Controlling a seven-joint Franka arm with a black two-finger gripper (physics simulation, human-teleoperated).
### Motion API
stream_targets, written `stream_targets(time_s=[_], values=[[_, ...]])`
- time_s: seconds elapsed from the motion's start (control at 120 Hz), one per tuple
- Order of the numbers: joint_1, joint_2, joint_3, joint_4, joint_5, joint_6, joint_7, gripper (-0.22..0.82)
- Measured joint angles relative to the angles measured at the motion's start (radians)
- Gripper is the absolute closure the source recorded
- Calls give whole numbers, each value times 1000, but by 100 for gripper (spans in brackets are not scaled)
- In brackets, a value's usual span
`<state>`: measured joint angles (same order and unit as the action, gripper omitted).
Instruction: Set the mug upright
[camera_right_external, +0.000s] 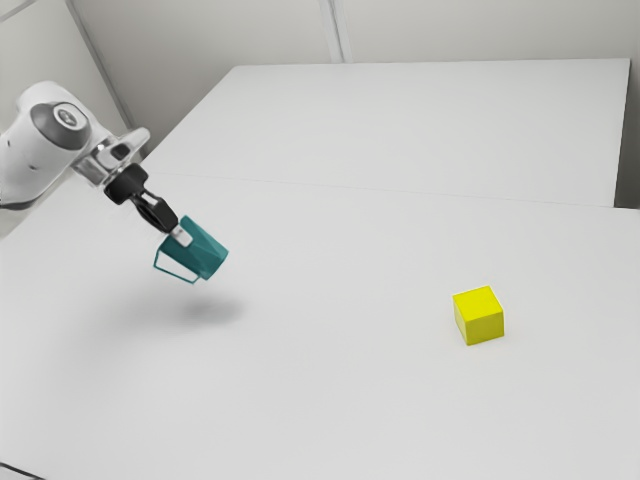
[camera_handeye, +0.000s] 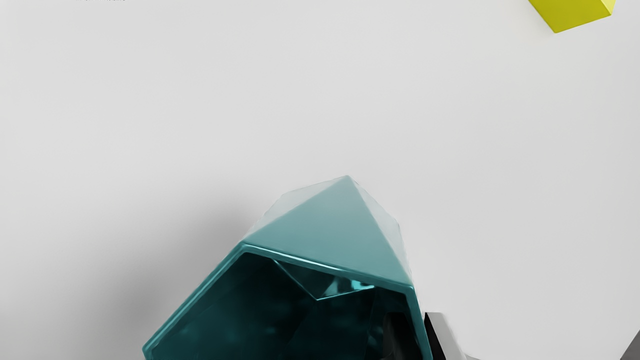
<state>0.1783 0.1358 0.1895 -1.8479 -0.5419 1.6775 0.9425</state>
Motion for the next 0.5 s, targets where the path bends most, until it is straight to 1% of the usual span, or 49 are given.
stream_targets(time_s=[0.167, 0.208, 0.342, 0.5], values=[[-8, -25, -125, -3, 276, 136, -118, 78], [-18, -24, -147, -9, 332, 168, -149, 78], [-69, -11, -168, -34, 452, 259, -243, 79], [-72, 43, -189, -53, 527, 341, -337, 79]])
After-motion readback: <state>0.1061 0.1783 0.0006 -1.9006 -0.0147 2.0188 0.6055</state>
